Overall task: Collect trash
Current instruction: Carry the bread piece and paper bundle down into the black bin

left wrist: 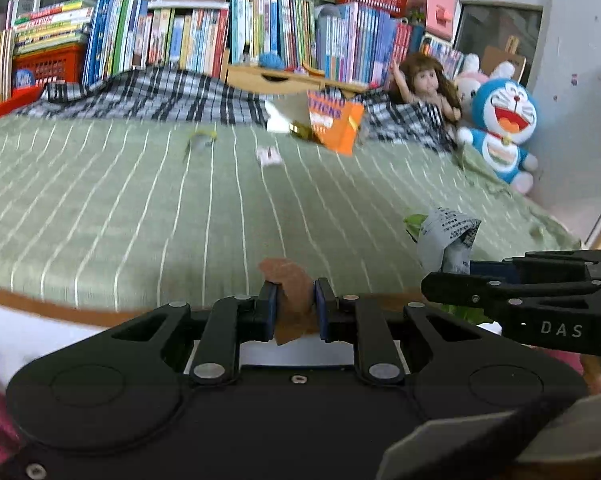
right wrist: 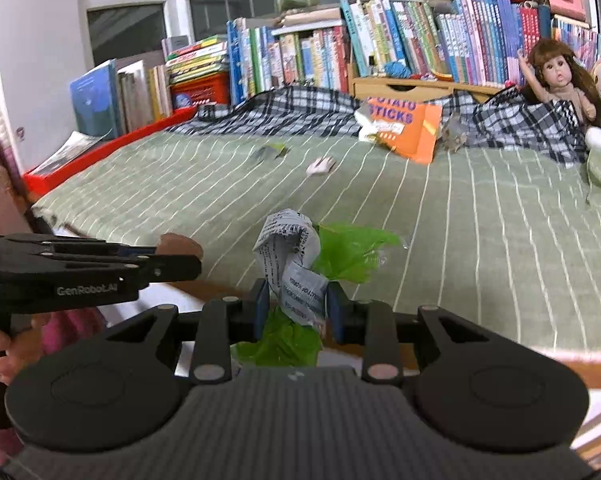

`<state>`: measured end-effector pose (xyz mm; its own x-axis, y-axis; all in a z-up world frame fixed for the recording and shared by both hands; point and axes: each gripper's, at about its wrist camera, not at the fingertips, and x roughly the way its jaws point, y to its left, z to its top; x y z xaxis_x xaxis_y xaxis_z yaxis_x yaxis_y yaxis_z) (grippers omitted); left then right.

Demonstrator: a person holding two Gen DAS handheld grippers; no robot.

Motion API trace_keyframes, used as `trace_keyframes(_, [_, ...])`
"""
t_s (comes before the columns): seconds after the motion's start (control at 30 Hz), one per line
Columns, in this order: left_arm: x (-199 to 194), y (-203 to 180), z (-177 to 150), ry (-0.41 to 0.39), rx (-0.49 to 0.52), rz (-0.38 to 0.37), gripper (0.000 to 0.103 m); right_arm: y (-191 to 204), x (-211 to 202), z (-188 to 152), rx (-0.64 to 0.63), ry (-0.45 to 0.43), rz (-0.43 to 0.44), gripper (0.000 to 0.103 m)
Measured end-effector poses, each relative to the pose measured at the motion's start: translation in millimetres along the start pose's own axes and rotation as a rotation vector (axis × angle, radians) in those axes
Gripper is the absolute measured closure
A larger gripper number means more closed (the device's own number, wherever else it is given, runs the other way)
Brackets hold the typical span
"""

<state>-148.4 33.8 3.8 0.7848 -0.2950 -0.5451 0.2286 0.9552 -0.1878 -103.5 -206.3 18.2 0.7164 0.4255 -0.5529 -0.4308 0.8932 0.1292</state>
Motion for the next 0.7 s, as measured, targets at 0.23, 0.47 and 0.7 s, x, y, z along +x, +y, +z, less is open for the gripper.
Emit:
trace_keyframes(0.23, [-3.5, -2.2, -30.1, 0.077, -0.009, 0.015, 0.085, 8.3, 0.2, -25.6, 0.017, 0.063, 0.013, 0.067])
trace_keyframes(0.47, [2.2, -5.6, -54.1, 0.140, -0.010, 0.020, 0.085, 14.2, 8.8, -50.4, 0.022, 0.133, 0.008, 0.067])
trace_keyframes(0.7, [16.4, -6.0, -75.0, 0.208, -0.009, 0.041, 0.085, 12.8, 20.6, -70.2, 0.059, 0.195, -0.003, 0.067])
